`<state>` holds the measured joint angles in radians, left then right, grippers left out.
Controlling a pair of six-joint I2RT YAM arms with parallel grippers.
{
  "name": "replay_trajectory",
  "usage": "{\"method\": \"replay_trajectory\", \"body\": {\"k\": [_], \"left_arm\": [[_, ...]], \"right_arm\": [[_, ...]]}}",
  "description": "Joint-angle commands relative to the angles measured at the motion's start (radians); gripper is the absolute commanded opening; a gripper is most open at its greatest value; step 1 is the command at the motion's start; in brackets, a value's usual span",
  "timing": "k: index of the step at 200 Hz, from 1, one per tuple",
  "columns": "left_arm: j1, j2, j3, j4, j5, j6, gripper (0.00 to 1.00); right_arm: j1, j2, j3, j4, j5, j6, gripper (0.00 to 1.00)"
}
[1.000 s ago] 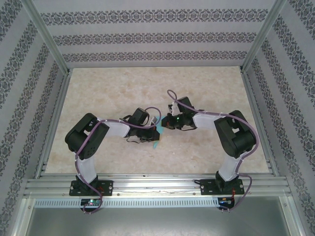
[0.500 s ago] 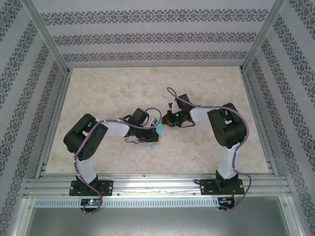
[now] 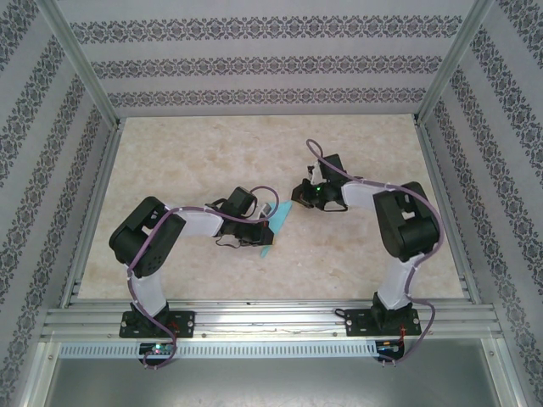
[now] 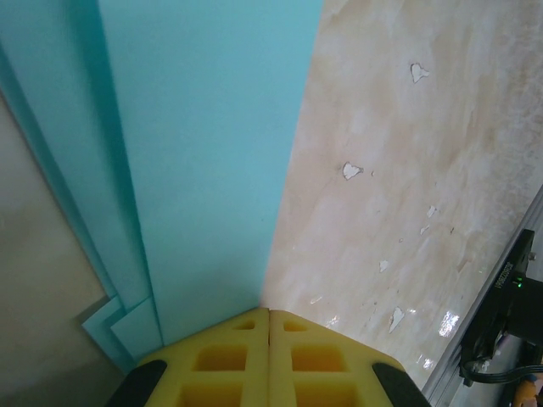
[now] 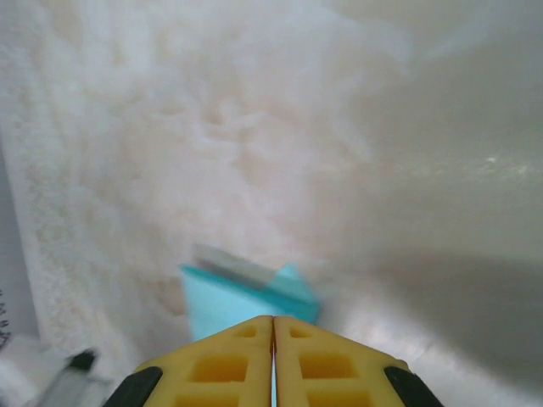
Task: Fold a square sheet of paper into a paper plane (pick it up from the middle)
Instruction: Fold the wing for the fifth time at the center of the table.
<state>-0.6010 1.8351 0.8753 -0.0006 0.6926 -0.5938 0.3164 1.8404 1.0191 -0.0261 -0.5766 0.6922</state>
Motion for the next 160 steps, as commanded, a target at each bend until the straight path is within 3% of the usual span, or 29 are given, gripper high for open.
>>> {"method": "replay_trajectory", "body": {"k": [1,71,160], "left_arm": [[-0.013,0.032,-0.038,-0.135,-0.041,0.022,0.00],[-0.013,0.032,-0.031,-0.130,-0.045,0.019,0.00],[-0.013,0.007,-0.022,-0.112,0.031,-0.007,0.00]], "right_arm": [[0.012,-0.097,-0.037,0.033,0.003,0.008,0.10],[0.181,0.016,-0.046,0.025,-0.028,0.048,0.07],[0.157,0.125,-0.123,0.043,0.067,0.092,0.00]]}}
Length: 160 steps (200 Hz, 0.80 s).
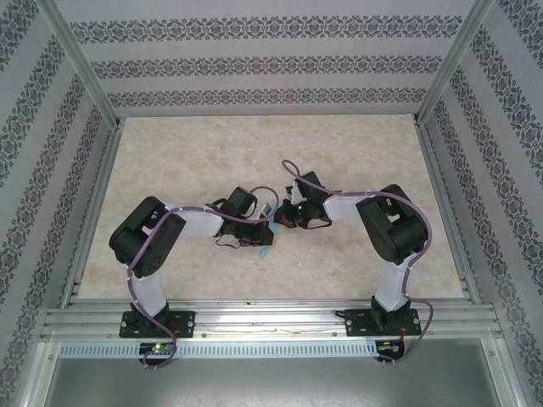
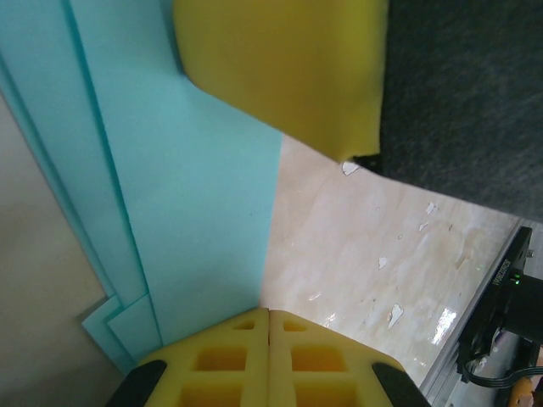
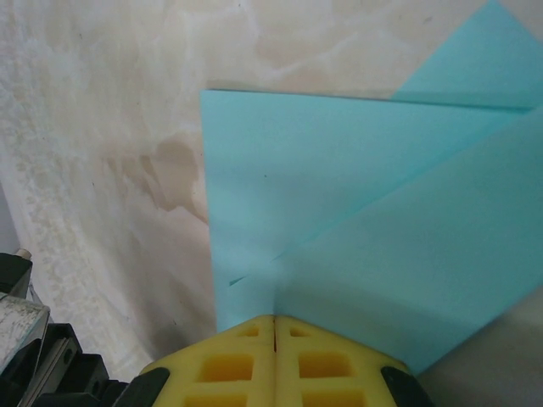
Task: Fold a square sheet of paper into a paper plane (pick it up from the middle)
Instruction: Fold the wing for the fifth time at the center of the table.
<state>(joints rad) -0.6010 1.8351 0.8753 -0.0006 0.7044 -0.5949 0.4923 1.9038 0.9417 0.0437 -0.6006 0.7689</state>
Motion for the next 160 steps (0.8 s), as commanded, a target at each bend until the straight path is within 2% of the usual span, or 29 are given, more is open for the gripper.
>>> {"method": "replay_trajectory", "body": {"k": [1,39,91,160], "left_arm": [[-0.013,0.006,-0.022,-0.113,0.022,-0.006,0.00],[-0.013,-0.036,-0.041,-0.166,0.065,-0.014,0.01],[-0.021,-0.084,-0.109,-0.109,0.113,-0.071,0.01],[-0.050,-0.118,-0.130,-0.196,0.093,-0.043,0.00]], "right_arm": [[-0.020,0.061,-0.046,-0.027,0.092,0.017,0.00],[-0.037,0.051,-0.078,-0.020,0.124,0.030,0.00],[-0.040,0.064,-0.071,-0.017,0.117,0.035,0.00],[-0.043,0.078,-0.059,-0.024,0.114,0.035,0.00]]}}
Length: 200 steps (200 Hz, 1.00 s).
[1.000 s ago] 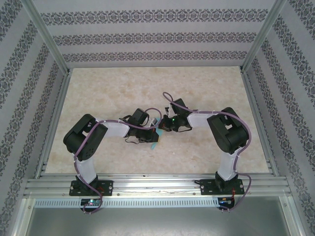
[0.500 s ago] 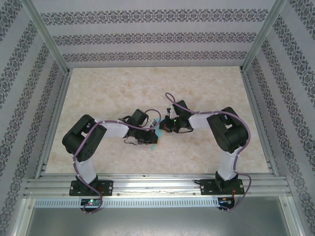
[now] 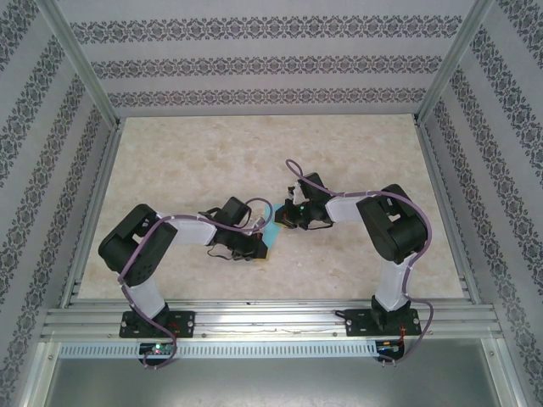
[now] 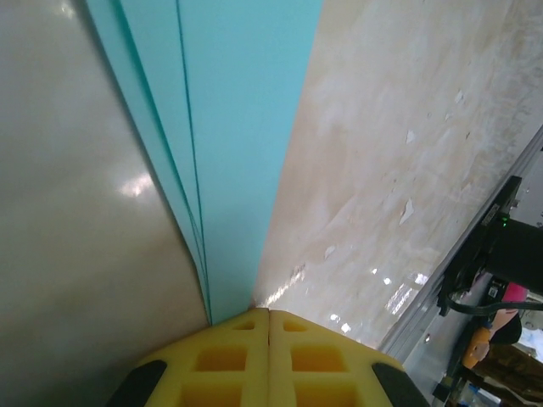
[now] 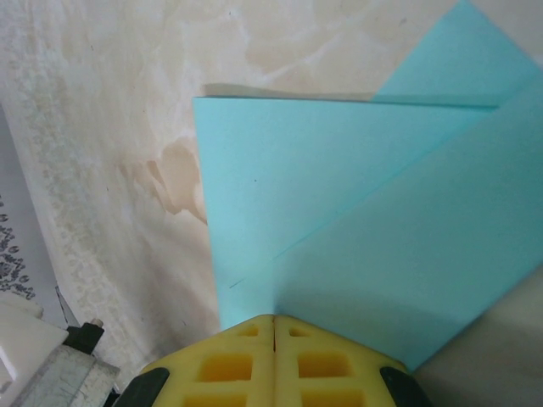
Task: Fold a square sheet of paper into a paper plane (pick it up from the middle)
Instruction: Fold the wing for the fifth time at the center of the table.
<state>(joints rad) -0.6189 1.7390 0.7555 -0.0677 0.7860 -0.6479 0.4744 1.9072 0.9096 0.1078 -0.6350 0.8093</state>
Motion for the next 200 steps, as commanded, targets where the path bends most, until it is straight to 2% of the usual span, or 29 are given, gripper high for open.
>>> {"method": "replay_trajectory", "body": {"k": [1,38,73,108,137,200], "left_arm": [[-0.032,-0.022,-0.009,-0.132,0.011,0.011,0.00],[-0.041,-0.052,-0.001,-0.122,0.018,0.018,0.00],[-0.007,-0.154,0.037,0.019,0.045,-0.023,0.00],[0.004,-0.043,0.151,0.020,0.033,-0.027,0.00],[0.010,0.011,0.189,-0.021,-0.075,-0.009,0.00],[0.016,0.087,0.150,0.046,-0.134,-0.029,0.00]], "right_arm": [[-0.025,0.075,-0.026,-0.088,0.149,-0.006,0.00],[-0.023,0.078,-0.020,-0.082,0.134,-0.005,0.00],[-0.023,0.076,-0.020,-0.076,0.115,-0.005,0.01],[-0.021,0.067,-0.020,-0.074,0.119,-0.001,0.01],[-0.018,0.067,-0.021,-0.064,0.112,0.004,0.01],[-0.014,0.051,-0.018,-0.059,0.102,0.011,0.02]]}}
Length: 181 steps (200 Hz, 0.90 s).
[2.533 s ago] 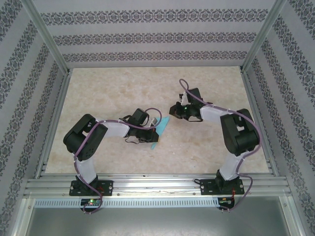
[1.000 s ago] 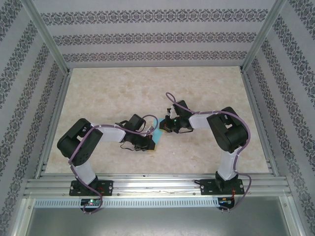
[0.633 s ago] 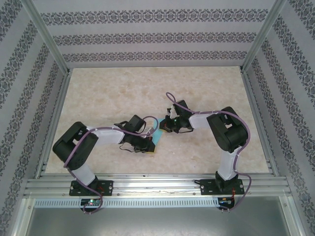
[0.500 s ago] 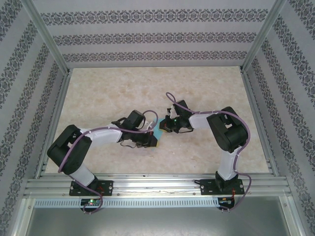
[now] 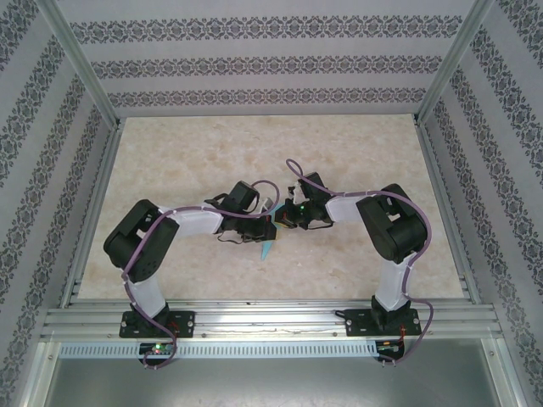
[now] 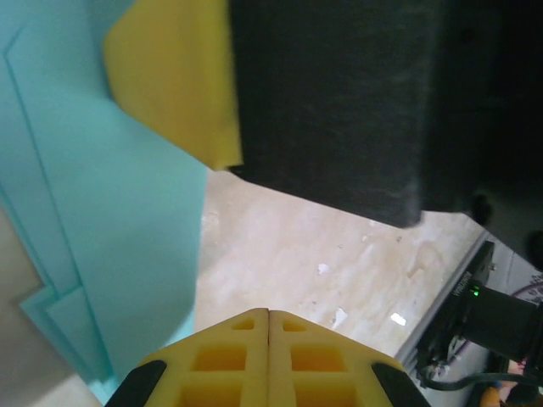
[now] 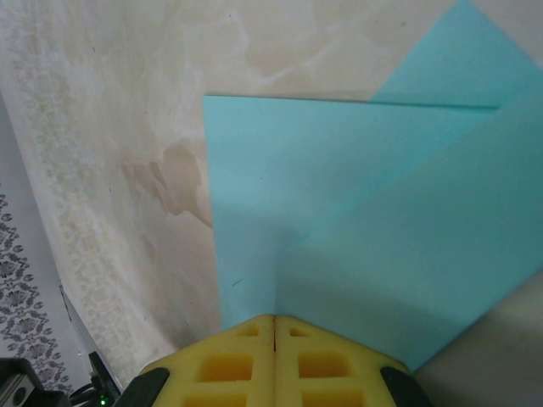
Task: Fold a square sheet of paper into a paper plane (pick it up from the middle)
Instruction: Fold the wing for the fifth time at the center of the table.
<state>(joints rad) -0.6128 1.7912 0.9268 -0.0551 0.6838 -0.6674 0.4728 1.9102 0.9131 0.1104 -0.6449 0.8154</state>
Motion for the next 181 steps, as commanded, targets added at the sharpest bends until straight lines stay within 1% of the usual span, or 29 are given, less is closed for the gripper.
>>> {"method": "replay_trajectory", "body": {"k": [1,35,81,100,122,141,160,181], "left_arm": [[0.010,0.036,-0.022,0.031,-0.033,-0.010,0.00],[0.010,0.058,-0.068,-0.032,-0.100,-0.002,0.00],[0.010,0.056,-0.140,-0.051,-0.121,0.016,0.00],[0.010,0.052,-0.147,-0.041,-0.118,0.019,0.00],[0.010,0.052,-0.133,-0.044,-0.122,0.019,0.00],[0.010,0.055,-0.122,-0.040,-0.118,0.017,0.00],[0.010,0.049,-0.115,-0.051,-0.124,0.020,0.00],[0.010,0.042,-0.120,-0.057,-0.119,0.022,0.00]], "right_arm": [[-0.013,0.047,-0.022,-0.062,0.111,0.005,0.02],[-0.011,0.030,0.007,-0.062,0.075,-0.011,0.03],[-0.023,-0.076,0.016,-0.060,0.084,-0.029,0.06],[-0.010,-0.106,0.010,-0.061,0.082,-0.051,0.06],[0.020,-0.078,0.009,-0.052,0.056,-0.061,0.05],[0.036,-0.032,0.006,-0.058,0.066,-0.051,0.04],[0.016,0.011,-0.010,-0.018,0.082,-0.037,0.03],[-0.041,0.039,0.010,-0.024,0.079,-0.043,0.03]]}}
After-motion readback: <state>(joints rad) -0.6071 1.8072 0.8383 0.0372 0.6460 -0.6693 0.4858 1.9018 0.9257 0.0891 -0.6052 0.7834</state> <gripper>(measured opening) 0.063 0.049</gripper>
